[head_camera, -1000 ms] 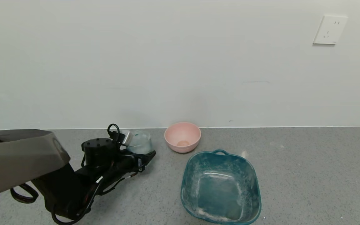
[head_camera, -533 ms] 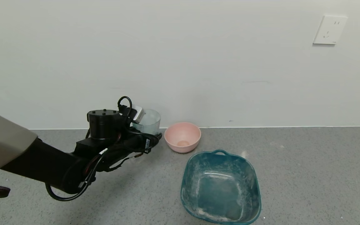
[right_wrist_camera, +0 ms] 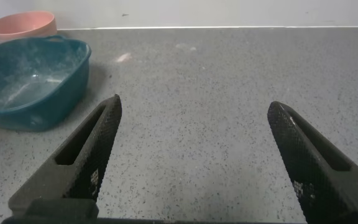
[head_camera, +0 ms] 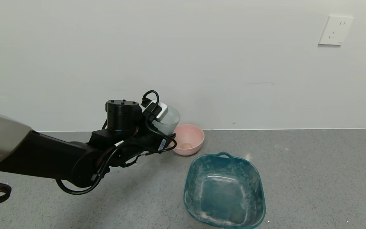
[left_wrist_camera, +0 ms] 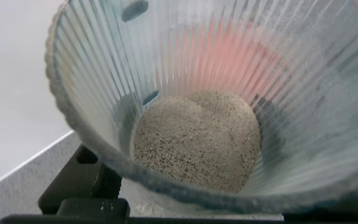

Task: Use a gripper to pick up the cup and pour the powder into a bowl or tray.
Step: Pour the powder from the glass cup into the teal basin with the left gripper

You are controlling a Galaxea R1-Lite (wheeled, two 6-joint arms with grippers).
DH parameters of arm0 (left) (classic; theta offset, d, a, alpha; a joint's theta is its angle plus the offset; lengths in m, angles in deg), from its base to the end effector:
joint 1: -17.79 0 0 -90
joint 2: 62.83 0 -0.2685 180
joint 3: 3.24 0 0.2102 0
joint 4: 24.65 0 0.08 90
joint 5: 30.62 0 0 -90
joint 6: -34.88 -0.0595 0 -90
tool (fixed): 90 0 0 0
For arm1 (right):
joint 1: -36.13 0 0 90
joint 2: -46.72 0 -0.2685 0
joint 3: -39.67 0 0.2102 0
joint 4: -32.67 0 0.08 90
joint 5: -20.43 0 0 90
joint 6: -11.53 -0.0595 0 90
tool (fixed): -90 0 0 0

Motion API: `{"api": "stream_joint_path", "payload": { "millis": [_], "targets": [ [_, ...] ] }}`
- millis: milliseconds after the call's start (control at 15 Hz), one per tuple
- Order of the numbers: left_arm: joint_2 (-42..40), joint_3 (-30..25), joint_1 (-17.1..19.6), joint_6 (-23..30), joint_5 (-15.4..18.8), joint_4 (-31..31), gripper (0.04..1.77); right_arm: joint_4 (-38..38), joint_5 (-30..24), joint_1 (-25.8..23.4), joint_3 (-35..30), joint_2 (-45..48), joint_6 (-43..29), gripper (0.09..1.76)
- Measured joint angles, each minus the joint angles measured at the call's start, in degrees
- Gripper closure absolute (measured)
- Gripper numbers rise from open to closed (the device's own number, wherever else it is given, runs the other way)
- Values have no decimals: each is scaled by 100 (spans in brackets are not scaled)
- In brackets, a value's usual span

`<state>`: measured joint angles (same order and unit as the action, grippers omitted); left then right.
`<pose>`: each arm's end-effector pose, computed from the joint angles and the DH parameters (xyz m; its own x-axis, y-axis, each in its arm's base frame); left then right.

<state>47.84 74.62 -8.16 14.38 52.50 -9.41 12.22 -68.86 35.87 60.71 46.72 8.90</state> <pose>0.3664 -0.1704 0.0953 0.9035 -0.3065 -0.2997 0.4058 0.8367 0.3677 0.0672 -0.0010 0.0769 0.9998 -0.0169 0.0103 0.0164 0.9988 0.0460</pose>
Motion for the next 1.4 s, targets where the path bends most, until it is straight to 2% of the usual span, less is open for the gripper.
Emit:
{"api": "stream_joint_path", "payload": {
  "millis": [467, 667, 1067, 1400],
  "targets": [
    [-33, 791, -533, -650, -388, -1392, 48, 0, 0, 0, 0, 0, 2, 14],
    [35, 1067, -762, -1014, -717, -1476, 49, -2, -2, 0, 0, 0, 2, 14],
    [196, 1133, -957, -1781, -1386, -1471, 49, 0, -2, 2, 0, 0, 2, 14],
    [284, 1115, -1276, -2503, -1709, -1540, 49, -2, -2, 0, 0, 0, 2, 14]
  ]
}}
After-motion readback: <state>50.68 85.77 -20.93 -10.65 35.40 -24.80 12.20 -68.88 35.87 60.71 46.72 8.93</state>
